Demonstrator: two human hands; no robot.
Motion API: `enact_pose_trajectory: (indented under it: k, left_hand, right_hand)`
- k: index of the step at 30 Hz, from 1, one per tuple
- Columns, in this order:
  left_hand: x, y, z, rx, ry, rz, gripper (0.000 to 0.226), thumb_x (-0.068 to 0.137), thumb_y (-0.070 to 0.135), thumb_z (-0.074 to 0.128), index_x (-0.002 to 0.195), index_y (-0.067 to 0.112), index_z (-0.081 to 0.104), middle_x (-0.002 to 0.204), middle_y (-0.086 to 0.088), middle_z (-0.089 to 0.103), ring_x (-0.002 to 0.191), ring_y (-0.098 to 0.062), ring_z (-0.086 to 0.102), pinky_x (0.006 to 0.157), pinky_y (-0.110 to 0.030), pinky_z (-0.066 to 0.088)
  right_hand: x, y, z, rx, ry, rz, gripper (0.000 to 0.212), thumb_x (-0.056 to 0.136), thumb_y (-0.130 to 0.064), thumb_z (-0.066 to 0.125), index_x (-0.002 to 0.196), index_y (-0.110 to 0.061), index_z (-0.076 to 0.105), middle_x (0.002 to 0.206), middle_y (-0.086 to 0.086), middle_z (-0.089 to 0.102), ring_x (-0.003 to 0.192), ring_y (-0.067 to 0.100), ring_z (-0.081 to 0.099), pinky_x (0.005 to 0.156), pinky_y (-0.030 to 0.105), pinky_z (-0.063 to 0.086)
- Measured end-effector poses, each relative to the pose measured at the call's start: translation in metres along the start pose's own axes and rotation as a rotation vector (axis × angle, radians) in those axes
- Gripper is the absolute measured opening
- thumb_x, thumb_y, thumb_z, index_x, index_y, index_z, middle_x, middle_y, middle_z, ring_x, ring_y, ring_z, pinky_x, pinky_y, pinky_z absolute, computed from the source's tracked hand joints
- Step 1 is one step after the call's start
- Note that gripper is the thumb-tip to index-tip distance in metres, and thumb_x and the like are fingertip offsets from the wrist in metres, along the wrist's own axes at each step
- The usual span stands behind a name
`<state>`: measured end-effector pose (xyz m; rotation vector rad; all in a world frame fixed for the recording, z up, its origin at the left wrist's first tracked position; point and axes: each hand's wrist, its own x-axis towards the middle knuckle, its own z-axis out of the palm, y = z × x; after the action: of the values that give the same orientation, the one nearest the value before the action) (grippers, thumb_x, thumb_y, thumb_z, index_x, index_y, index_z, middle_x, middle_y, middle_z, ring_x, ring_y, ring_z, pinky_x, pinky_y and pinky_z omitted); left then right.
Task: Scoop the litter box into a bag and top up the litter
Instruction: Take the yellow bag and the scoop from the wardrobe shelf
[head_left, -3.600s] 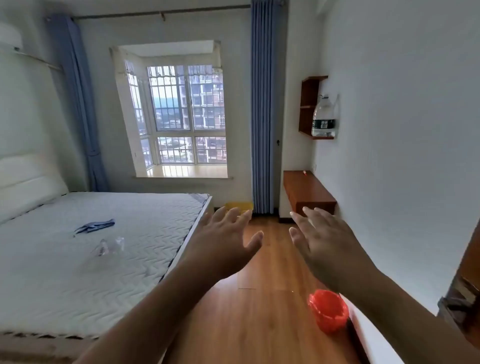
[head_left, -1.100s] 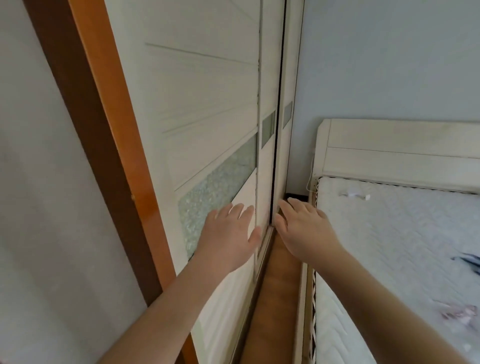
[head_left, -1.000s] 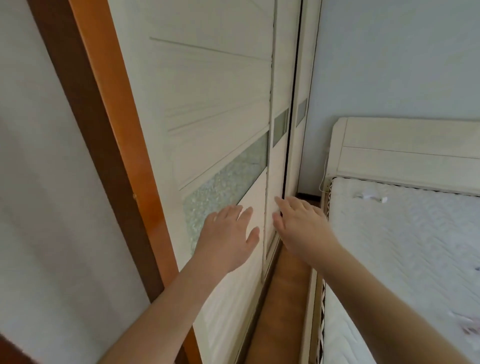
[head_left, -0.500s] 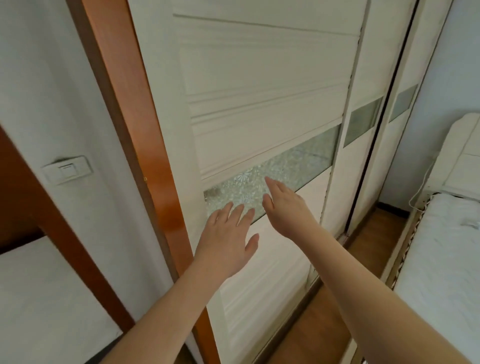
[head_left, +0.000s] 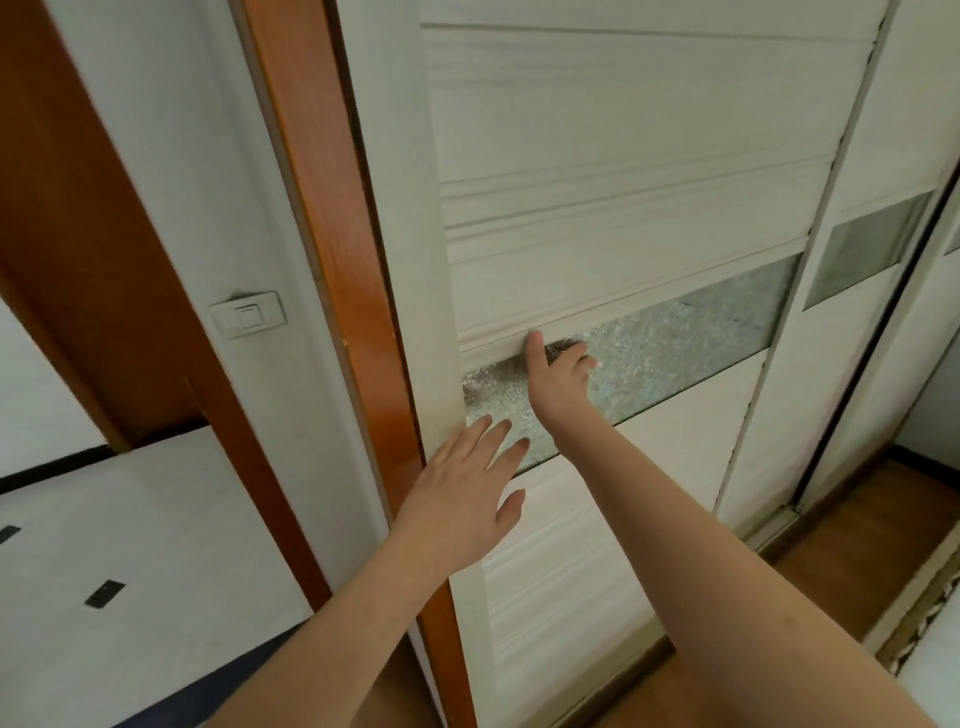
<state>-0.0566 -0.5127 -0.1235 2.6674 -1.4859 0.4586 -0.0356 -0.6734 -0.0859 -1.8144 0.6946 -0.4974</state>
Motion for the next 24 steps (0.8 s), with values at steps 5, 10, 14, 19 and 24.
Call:
enact_pose_trajectory:
  k: [5, 10, 14, 19, 24]
  left_hand:
    - [-0.006, 0.003, 0.002, 0.026, 0.026, -0.013, 0.056, 0.099, 0.045, 0.03, 0.151, 0.025, 0.031, 0.16, -0.003, 0.025, 0.15, -0.022, 0.013, 0.12, -0.04, 0.01]
    - [-0.012, 0.006, -0.01, 0.018, 0.063, -0.038, 0.057, 0.102, 0.044, 0.031, 0.155, 0.03, 0.016, 0.164, 0.003, -0.001, 0.15, -0.017, -0.008, 0.115, -0.032, -0.01]
    - [-0.017, 0.011, -0.017, -0.017, 0.071, -0.076, 0.062, 0.102, 0.043, 0.033, 0.155, 0.032, 0.004, 0.164, 0.002, -0.009, 0.15, -0.017, -0.012, 0.112, -0.031, -0.011]
    - [-0.017, 0.013, -0.019, 0.068, 0.195, -0.145, 0.075, 0.101, 0.044, 0.033, 0.154, 0.02, -0.013, 0.163, -0.007, -0.012, 0.151, -0.023, -0.008, 0.117, -0.035, -0.009]
    - [0.001, 0.008, -0.024, 0.136, 0.257, -0.201, 0.079, 0.099, 0.047, 0.032, 0.153, 0.01, -0.014, 0.162, -0.013, -0.013, 0.15, -0.029, -0.011, 0.119, -0.041, -0.008]
  right_hand:
    - [0.012, -0.002, -0.005, -0.03, 0.032, 0.019, 0.094, 0.092, -0.067, 0.025, 0.15, -0.004, -0.015, 0.158, 0.019, -0.019, 0.147, 0.03, -0.01, 0.119, 0.045, -0.001]
    - [0.024, 0.0, -0.029, -0.057, 0.029, 0.045, 0.095, 0.091, -0.068, 0.027, 0.151, -0.006, -0.012, 0.159, 0.017, -0.016, 0.148, 0.032, -0.004, 0.119, 0.049, 0.003]
    - [0.03, 0.015, -0.067, -0.172, -0.067, -0.027, 0.084, 0.095, -0.063, 0.027, 0.153, -0.009, 0.001, 0.16, 0.017, -0.002, 0.146, 0.035, 0.007, 0.118, 0.05, 0.009]
    - [0.008, 0.003, -0.081, -0.459, 0.081, -0.3, 0.074, 0.098, -0.055, 0.027, 0.153, -0.011, 0.004, 0.161, 0.01, 0.006, 0.148, 0.024, 0.005, 0.119, 0.045, 0.009]
    - [-0.037, -0.049, -0.061, -0.719, 0.291, -0.865, 0.062, 0.102, -0.048, 0.026, 0.154, -0.02, 0.009, 0.162, -0.001, 0.007, 0.149, 0.018, 0.002, 0.118, 0.042, 0.006]
